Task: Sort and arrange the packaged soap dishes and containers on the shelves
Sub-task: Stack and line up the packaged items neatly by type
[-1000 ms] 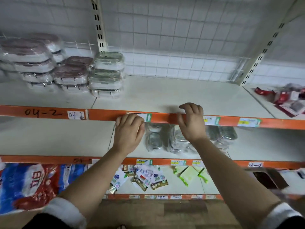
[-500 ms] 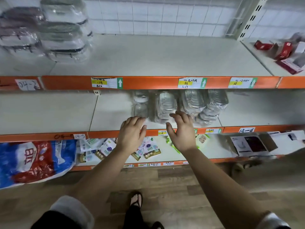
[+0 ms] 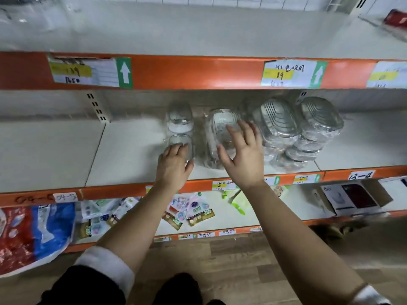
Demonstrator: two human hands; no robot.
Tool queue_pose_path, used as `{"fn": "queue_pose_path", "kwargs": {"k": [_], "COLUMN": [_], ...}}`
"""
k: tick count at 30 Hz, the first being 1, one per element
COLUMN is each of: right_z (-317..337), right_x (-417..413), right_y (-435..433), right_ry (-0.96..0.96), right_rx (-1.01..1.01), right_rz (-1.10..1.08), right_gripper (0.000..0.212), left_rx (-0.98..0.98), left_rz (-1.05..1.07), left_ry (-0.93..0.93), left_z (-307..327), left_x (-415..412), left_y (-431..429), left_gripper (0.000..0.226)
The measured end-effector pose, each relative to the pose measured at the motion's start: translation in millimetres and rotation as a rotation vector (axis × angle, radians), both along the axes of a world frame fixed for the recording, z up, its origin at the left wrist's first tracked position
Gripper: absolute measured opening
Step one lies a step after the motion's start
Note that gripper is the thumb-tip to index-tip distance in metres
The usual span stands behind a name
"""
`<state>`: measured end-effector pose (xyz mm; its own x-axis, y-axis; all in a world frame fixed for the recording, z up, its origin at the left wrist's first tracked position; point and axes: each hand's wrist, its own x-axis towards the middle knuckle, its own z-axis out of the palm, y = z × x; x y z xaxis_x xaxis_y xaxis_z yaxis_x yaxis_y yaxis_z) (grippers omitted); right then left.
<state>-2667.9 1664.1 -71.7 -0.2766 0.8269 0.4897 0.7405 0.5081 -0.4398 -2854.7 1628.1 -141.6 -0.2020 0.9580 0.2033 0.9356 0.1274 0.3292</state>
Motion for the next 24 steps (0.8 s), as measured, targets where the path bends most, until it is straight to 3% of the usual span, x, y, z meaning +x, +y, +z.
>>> {"fn": "queue_pose_path", "kwargs": {"k": [4, 11, 24], "right_z": [-20, -41, 3], "right_x": [-11, -19, 14], "right_y": [15, 25, -47], "right_ry": [-0.005, 0.147, 0.205], "right_rx": [0.027, -0.014, -0.064], "right_rz": [-0.062, -0.120, -0.098], "right_gripper": [0.051, 0.043, 0.033], "left_rx": [-0.102, 0.026, 0.103], "left_rz": [0.093, 0.125, 0.097], "left_ry": [0.031, -0.096, -0.128], "left_z": [-36, -58, 10], "left_x": [-8, -14, 8], "left_y": [21, 33, -41], "left_gripper": [0.067, 0.054, 0.044]}}
